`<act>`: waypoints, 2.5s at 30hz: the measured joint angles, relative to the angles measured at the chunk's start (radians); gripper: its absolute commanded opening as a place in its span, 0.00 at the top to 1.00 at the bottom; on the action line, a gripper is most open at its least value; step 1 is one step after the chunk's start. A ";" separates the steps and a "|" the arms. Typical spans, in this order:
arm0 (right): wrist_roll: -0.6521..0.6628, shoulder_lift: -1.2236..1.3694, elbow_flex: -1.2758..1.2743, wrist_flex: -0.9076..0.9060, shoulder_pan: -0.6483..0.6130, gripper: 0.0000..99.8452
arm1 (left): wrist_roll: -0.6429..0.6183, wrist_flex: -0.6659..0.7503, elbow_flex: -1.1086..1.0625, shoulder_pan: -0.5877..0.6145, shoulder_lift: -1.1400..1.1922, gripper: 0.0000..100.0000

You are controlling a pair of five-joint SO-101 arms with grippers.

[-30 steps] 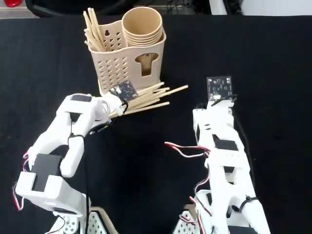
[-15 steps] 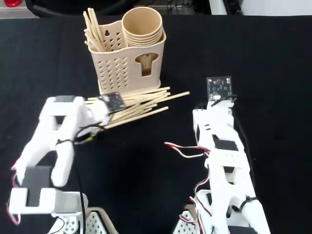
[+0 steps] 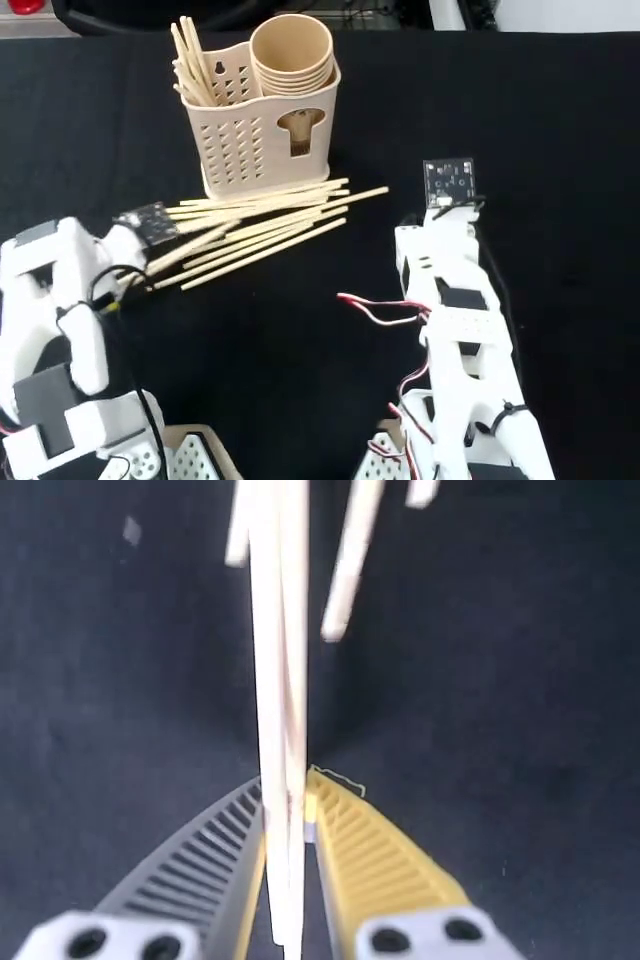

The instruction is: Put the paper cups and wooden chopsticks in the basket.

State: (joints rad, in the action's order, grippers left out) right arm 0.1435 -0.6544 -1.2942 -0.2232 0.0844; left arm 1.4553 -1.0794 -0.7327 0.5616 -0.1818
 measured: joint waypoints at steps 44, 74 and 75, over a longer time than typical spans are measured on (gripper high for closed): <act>0.000 0.000 -0.008 0.000 -0.021 0.99 | -0.307 0.572 -0.095 -0.201 -0.003 0.82; 0.000 0.000 -0.008 0.000 -0.021 0.99 | -0.618 0.003 0.649 -0.319 0.571 0.86; 0.000 0.000 -0.008 0.000 -0.021 0.99 | -0.615 -0.034 0.652 -0.316 0.574 0.89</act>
State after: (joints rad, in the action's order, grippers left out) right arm 0.1435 -0.6544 -1.3019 -0.2232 0.0629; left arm 0.8401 -1.1132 -0.0806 0.2455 0.3920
